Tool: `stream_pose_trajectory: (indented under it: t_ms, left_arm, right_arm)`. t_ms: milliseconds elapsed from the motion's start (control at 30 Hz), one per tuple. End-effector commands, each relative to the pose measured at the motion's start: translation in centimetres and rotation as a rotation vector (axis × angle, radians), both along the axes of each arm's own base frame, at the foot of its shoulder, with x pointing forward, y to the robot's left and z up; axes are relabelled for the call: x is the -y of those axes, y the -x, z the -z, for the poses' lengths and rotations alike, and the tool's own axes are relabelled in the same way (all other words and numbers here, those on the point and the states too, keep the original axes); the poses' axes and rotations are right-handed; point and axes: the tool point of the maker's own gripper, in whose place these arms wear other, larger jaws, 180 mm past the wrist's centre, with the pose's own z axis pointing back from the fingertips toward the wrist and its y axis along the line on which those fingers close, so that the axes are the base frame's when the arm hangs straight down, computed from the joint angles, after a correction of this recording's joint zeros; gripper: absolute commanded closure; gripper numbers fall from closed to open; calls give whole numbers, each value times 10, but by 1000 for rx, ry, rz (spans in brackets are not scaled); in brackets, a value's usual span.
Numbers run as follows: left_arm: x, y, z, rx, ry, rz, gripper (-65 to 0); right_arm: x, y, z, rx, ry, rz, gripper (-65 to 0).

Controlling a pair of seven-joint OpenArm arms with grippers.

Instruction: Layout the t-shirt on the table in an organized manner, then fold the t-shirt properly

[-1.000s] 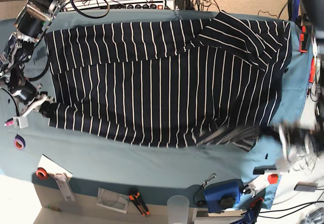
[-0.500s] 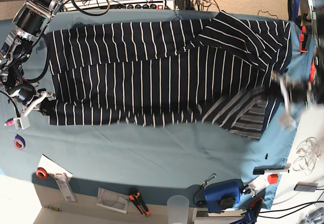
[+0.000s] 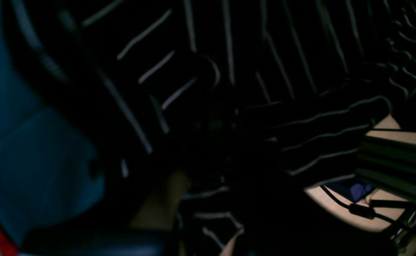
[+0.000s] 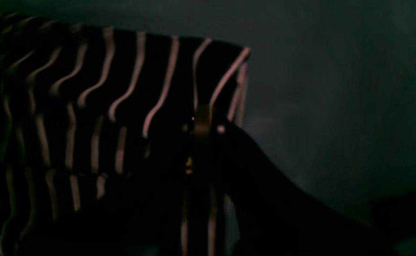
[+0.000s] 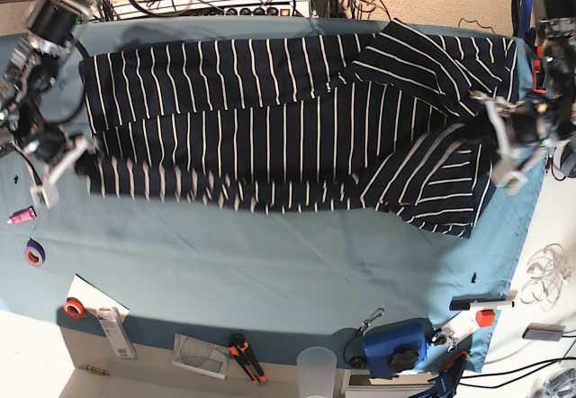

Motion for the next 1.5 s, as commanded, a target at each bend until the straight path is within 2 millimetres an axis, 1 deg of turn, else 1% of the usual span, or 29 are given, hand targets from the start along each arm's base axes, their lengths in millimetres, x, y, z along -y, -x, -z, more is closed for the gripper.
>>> stream_pose_trajectory:
  t_ms: [0, 100, 233, 433, 533, 633, 700, 867, 1000, 1100, 1267, 1367, 1467]
  left_arm:
    - [-7, -3, -11, 28, 1, -15, 0]
    - [-4, 9, -12, 13, 44, -11, 0]
    - [15, 25, -17, 31, 51, 52, 0]
    - [56, 29, -37, 149, 110, 119, 0]
    - [66, 29, -38, 160, 145, 111, 0]
    - [68, 35, -32, 140, 146, 102, 0]
    - [67, 44, -26, 109, 143, 100, 0]
    - [64, 70, -7, 14, 130, 80, 0]
    - [64, 88, 2, -38, 132, 78, 0]
    - [64, 93, 4, -53, 132, 77, 0]
    - [65, 94, 5, -58, 133, 77, 0]
    - [65, 93, 4, -56, 133, 77, 0]
    - [65, 94, 5, -57, 132, 77, 0]
  right_arm:
    - [11, -9, -23, 62, 33, -1, 0]
    - [18, -9, -28, 65, 55, 1, 0]
    - [22, -12, -34, 90, 63, 2, 0]
    - [21, -11, -33, 86, 61, 2, 0]
    - [24, -9, -31, 71, 77, 6, 0]
    - [31, -6, -27, 45, 117, 17, 0]
    - [34, -5, -26, 34, 136, 22, 0]
    - [34, -5, -26, 36, 136, 22, 0]
    - [34, -3, -23, 28, 135, 21, 0]
    - [33, 2, -18, 12, 132, 19, 0]
    - [33, 14, -7, -21, 132, 17, 0]
    - [32, 13, -8, -12, 127, 16, 0]
    - [31, 6, -14, 39, 118, 16, 0]
